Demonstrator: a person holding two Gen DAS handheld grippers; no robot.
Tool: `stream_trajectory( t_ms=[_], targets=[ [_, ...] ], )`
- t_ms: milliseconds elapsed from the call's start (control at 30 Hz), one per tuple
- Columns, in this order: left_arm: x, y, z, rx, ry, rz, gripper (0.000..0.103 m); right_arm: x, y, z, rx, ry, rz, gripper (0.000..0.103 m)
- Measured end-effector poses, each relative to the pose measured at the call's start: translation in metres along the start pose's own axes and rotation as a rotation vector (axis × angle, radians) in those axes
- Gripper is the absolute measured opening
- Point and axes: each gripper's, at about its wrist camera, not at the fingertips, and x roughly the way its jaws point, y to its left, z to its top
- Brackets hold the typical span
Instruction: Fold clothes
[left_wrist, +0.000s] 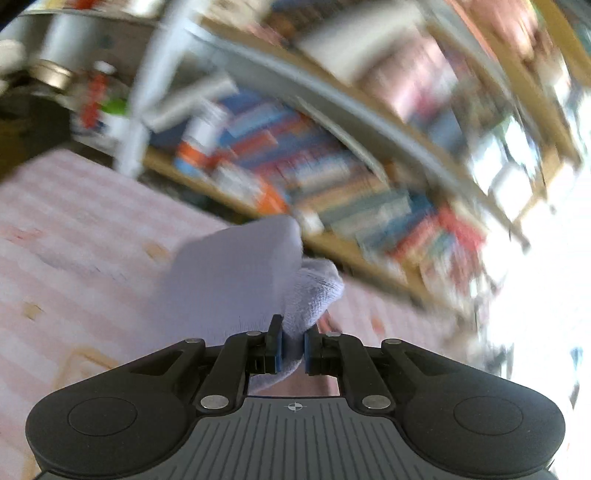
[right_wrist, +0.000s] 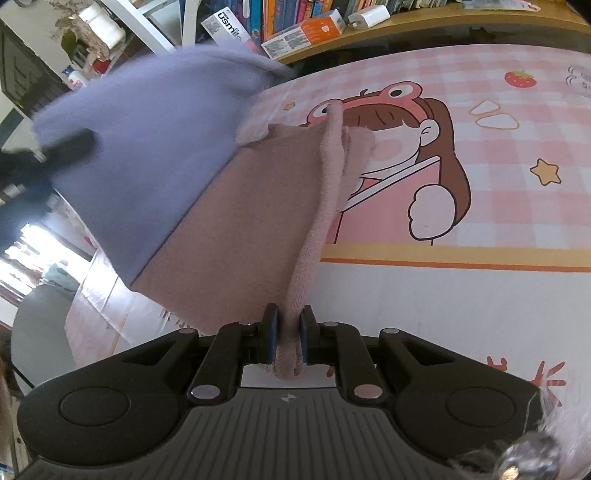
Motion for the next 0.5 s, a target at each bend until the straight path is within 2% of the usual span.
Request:
stream_trajectory(
  t_ms=[67, 133, 333, 433, 500],
  targets=[
    [0.025, -0.015, -0.018, 0.071, 0.109, 0.031, 0.009, -0.001, -0.003, 0.000, 0.004, 0.000, 0.016, 0.012],
    [0.041, -0.022, -0.033, 0.128, 0.166, 0.066, 0.009, 0.000, -0.005, 0.001, 0.005, 0.003, 0.028, 0.012],
    [0.044, -0.032, -0.040, 0.216, 0.180, 0.101, 0.010, 0.000, -0.007, 0.002, -0.002, 0.007, 0.045, 0.012],
    [0.046, -0.040, -0.044, 0.275, 0.195, 0.118, 0.021, 0.000, -0.009, 0.003, 0.001, 0.011, 0.053, 0.012],
    [0.048, -0.046, -0.047, 0.314, 0.205, 0.128, 0.023, 0.000, -0.011, 0.004, 0.003, 0.016, 0.056, 0.013]
  ],
)
